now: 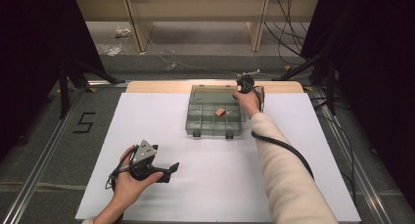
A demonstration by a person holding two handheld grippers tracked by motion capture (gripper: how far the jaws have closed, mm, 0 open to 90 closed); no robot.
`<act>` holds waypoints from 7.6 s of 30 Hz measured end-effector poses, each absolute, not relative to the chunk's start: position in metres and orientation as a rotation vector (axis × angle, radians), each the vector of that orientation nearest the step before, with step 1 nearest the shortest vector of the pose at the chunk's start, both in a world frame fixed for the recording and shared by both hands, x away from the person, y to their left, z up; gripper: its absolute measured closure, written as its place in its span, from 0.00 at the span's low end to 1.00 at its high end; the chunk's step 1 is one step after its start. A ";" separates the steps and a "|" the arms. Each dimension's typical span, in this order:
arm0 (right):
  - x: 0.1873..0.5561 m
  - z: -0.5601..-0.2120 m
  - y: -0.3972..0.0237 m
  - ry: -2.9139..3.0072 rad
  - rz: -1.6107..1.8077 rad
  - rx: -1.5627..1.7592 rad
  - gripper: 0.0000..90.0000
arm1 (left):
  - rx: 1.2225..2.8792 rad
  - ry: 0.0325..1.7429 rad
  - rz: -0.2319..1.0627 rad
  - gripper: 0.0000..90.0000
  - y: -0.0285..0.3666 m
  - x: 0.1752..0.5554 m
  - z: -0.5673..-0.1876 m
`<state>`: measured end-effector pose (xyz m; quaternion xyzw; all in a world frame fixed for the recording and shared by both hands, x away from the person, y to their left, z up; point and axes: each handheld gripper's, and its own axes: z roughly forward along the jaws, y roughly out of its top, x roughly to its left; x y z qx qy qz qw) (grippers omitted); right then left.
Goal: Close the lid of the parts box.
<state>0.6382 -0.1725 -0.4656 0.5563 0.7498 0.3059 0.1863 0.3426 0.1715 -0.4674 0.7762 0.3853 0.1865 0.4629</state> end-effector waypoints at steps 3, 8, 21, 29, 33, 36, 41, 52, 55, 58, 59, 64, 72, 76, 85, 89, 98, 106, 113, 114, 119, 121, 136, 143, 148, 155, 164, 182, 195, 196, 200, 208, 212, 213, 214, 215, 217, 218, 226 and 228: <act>0.640 -0.466 -0.173 2.105 0.844 1.571 0.80 | 1.909 0.947 0.458 0.00 0.172 0.343 -0.467; 0.640 -0.467 -0.173 2.111 0.821 1.595 0.83 | 1.908 0.948 0.456 0.00 0.171 0.343 -0.468; 0.640 -0.468 -0.172 2.085 0.801 1.649 0.92 | 1.909 0.945 0.455 0.00 0.171 0.343 -0.468; 0.640 -0.466 -0.169 2.043 0.773 1.714 0.95 | 1.910 0.945 0.456 0.00 0.171 0.343 -0.468; 0.640 -0.466 -0.167 2.007 0.763 1.750 0.97 | 1.909 0.946 0.459 0.00 0.171 0.343 -0.468; 0.640 -0.466 -0.164 1.972 0.750 1.780 0.98 | 1.908 0.948 0.461 0.00 0.172 0.343 -0.468; 0.639 -0.465 -0.160 1.945 0.738 1.807 0.99 | 1.908 0.949 0.462 0.01 0.172 0.344 -0.468; 0.636 -0.458 -0.156 1.913 0.739 1.779 1.00 | 1.909 0.958 0.467 0.01 0.173 0.347 -0.469; 0.634 -0.455 -0.156 1.904 0.752 1.773 1.00 | 1.908 0.961 0.470 0.02 0.174 0.348 -0.469; 0.632 -0.452 -0.157 1.897 0.767 1.761 1.00 | 1.904 0.964 0.481 0.03 0.175 0.349 -0.468; 0.631 -0.450 -0.157 1.894 0.774 1.759 1.00 | 1.899 0.968 0.485 0.03 0.175 0.350 -0.468; 0.626 -0.445 -0.159 1.881 0.806 1.741 1.00 | 1.876 0.992 0.496 0.06 0.178 0.356 -0.465; 0.619 -0.441 -0.163 1.866 0.841 1.718 1.00 | 1.812 1.053 0.505 0.16 0.180 0.391 -0.451; 0.616 -0.440 -0.164 1.860 0.857 1.707 1.00 | 1.795 1.080 0.536 0.19 0.173 0.429 -0.435; 0.607 -0.437 -0.167 1.831 0.900 1.672 1.00 | 1.795 1.198 0.579 0.29 0.153 0.518 -0.408; 0.603 -0.434 -0.168 1.824 0.916 1.667 1.00 | 1.787 1.261 0.532 0.36 0.143 0.548 -0.408; 0.594 -0.431 -0.168 1.812 0.938 1.628 1.00 | 1.832 1.338 0.497 0.54 0.125 0.593 -0.419; 0.589 -0.428 -0.168 1.810 0.958 1.601 1.00 | 1.801 1.356 0.447 0.66 0.123 0.609 -0.427; 0.587 -0.428 -0.169 1.811 0.969 1.584 1.00 | 1.776 1.358 0.412 0.71 0.119 0.616 -0.431; 0.586 -0.428 -0.169 1.811 0.970 1.583 1.00 | 1.768 1.359 0.402 0.72 0.119 0.616 -0.432; 0.585 -0.429 -0.168 1.812 0.979 1.584 1.00 | 1.736 1.371 0.346 0.77 0.113 0.620 -0.436; 0.585 -0.429 -0.168 1.813 0.978 1.584 1.00 | 1.725 1.381 0.339 0.82 0.112 0.620 -0.438; 0.582 -0.432 -0.173 1.811 1.000 1.602 1.00 | 1.702 1.383 0.403 0.96 0.106 0.614 -0.430; 0.583 -0.432 -0.177 1.831 1.016 1.610 0.99 | 1.710 1.352 0.431 0.96 0.106 0.610 -0.429; 0.585 -0.429 -0.179 1.846 1.025 1.594 0.94 | 1.716 1.329 0.451 0.96 0.104 0.606 -0.426; 0.592 -0.418 -0.182 1.832 1.077 1.533 0.81 | 1.744 1.300 0.479 0.96 0.105 0.600 -0.424; 0.599 -0.399 -0.186 1.797 1.079 1.491 0.82 | 1.761 1.277 0.492 0.96 0.105 0.599 -0.422; 0.602 -0.395 -0.184 1.763 1.079 1.497 0.95 | 1.786 1.229 0.508 0.96 0.102 0.601 -0.420; 0.602 -0.395 -0.183 1.738 1.091 1.528 0.98 | 1.796 1.227 0.521 0.95 0.101 0.601 -0.421; 0.602 -0.395 -0.183 1.736 1.089 1.529 0.98 | 1.797 1.227 0.523 0.95 0.101 0.601 -0.421; 0.599 -0.394 -0.181 1.731 1.086 1.528 0.98 | 1.811 1.216 0.536 0.94 0.100 0.601 -0.421; 0.592 -0.391 -0.179 1.723 1.093 1.513 0.98 | 1.813 1.184 0.555 0.84 0.100 0.600 -0.415; 0.589 -0.390 -0.179 1.724 1.093 1.509 0.98 | 1.826 1.120 0.616 0.76 0.102 0.600 -0.407; 0.588 -0.390 -0.179 1.722 1.095 1.508 0.98 | 1.826 1.114 0.626 0.75 0.102 0.600 -0.405; 0.588 -0.390 -0.179 1.719 1.097 1.506 0.98 | 1.813 1.114 0.626 0.75 0.103 0.600 -0.403; 0.587 -0.390 -0.179 1.721 1.097 1.503 0.98 | 1.798 1.116 0.617 0.76 0.103 0.600 -0.402; 0.585 -0.390 -0.179 1.720 1.098 1.497 0.98 | 1.781 1.110 0.609 0.77 0.103 0.600 -0.399; 0.584 -0.390 -0.179 1.719 1.101 1.495 0.98 | 1.773 1.108 0.605 0.78 0.102 0.599 -0.397; 0.578 -0.388 -0.179 1.726 1.100 1.466 0.98 | 1.747 1.148 0.619 0.90 0.101 0.595 -0.393; 0.576 -0.388 -0.179 1.729 1.101 1.462 0.98 | 1.729 1.156 0.626 0.93 0.102 0.594 -0.391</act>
